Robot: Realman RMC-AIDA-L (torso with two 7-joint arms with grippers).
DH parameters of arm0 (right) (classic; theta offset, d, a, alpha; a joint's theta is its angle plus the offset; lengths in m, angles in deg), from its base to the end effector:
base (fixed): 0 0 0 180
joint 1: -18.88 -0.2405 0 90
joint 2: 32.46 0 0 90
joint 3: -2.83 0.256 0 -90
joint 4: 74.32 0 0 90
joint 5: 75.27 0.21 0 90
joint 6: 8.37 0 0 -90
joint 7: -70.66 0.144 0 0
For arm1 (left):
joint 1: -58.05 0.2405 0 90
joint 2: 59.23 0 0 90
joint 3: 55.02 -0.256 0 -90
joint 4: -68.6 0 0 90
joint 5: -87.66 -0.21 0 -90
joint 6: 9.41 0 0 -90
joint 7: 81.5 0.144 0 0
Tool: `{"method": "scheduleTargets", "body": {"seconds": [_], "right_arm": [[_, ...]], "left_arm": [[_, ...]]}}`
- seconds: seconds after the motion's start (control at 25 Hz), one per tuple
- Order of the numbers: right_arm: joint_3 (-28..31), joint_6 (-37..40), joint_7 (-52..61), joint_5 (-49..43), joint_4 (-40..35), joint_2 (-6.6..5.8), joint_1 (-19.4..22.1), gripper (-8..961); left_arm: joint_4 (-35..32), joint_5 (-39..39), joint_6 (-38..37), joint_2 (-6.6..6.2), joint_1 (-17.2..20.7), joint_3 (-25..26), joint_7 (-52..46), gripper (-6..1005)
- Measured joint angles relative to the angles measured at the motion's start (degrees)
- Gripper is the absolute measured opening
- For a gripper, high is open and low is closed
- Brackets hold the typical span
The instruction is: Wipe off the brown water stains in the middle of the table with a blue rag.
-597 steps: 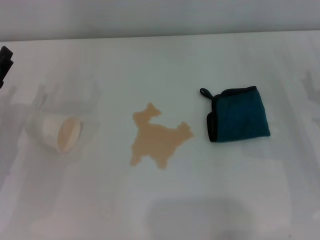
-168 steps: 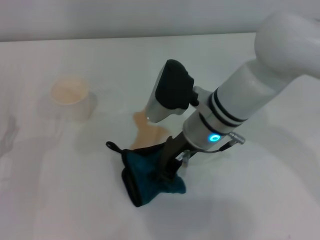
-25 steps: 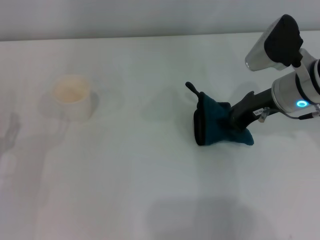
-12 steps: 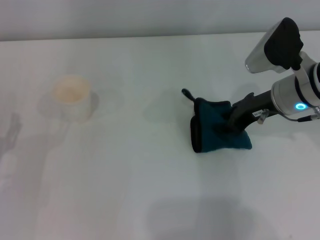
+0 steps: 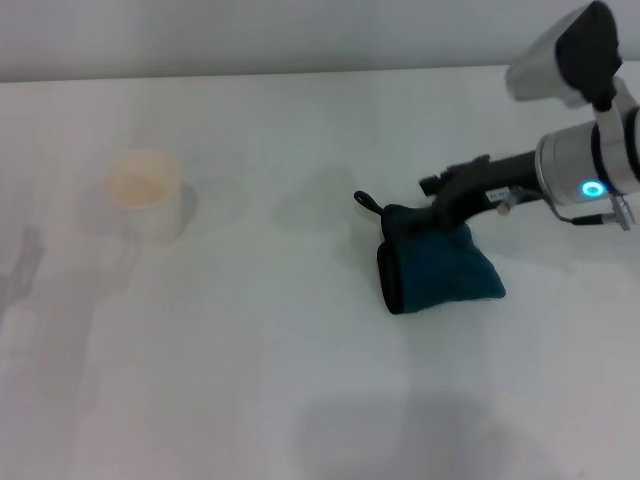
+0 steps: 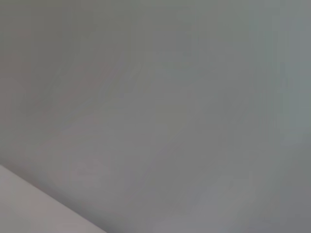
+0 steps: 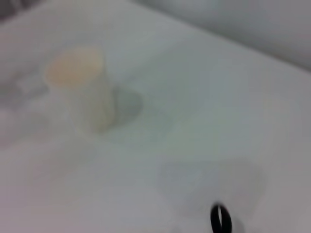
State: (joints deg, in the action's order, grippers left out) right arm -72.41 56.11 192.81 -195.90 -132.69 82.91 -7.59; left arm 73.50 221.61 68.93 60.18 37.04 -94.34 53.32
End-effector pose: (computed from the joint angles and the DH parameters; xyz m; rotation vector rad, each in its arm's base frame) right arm 0.2483 0.3681 -0.0068 -2.5640 0.9294 0.0840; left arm -0.3609 0.2751 -0.0104 -1.4278 -1.0400 -1.1027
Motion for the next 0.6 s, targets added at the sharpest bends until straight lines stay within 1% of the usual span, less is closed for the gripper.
{"method": "scheduleTargets", "body": {"seconds": [0.08, 0.16, 0.24, 0.32, 0.36, 0.4, 0.48, 0.56, 0.6], "right_arm": [[1.97, -0.29, -1.33, 4.16, 0.68, 0.07, 0.43, 876], [4.24, -0.75, -3.73, 10.41, 2.73, 0.11, 0.81, 875], [6.56, -0.92, -8.37, 19.16, 6.74, 0.08, 1.15, 875], [9.9, -0.69, -15.59, 32.95, 13.53, 0.12, 1.59, 874], [11.89, 0.03, -19.31, 40.69, 18.11, 0.17, 1.81, 874], [13.07, 0.99, -21.69, 45.67, 21.16, 0.16, 1.8, 874], [16.11, 4.28, -27.79, 58.24, 29.83, 0.08, 1.77, 873], [18.66, 7.63, -33.68, 68.75, 37.29, 0.01, 1.88, 873], [19.52, 8.37, -37.02, 71.91, 39.24, 0.06, 2.31, 872]], "left_arm": [[-0.01, 0.0, 0.04, -0.01, 0.0, -0.02, 0.0, 889], [-0.02, 0.0, 0.06, -0.06, 0.0, 0.0, 0.0, 889], [-0.03, 0.0, 0.07, -0.1, 0.0, 0.02, 0.0, 889], [-0.1, 0.0, 0.06, -0.17, -0.08, 0.03, 0.0, 889], [-0.12, 0.0, -0.02, -0.2, -0.18, 0.04, 0.0, 889], [-0.12, 0.0, -0.12, -0.21, -0.31, 0.04, 0.0, 889], [-0.14, 0.0, -0.29, -0.25, -0.49, 0.04, 0.0, 889], [-0.18, 0.0, -0.32, -0.25, -0.62, 0.03, 0.0, 889], [-0.2, 0.0, -0.36, -0.25, -0.67, 0.04, 0.0, 889]]}}
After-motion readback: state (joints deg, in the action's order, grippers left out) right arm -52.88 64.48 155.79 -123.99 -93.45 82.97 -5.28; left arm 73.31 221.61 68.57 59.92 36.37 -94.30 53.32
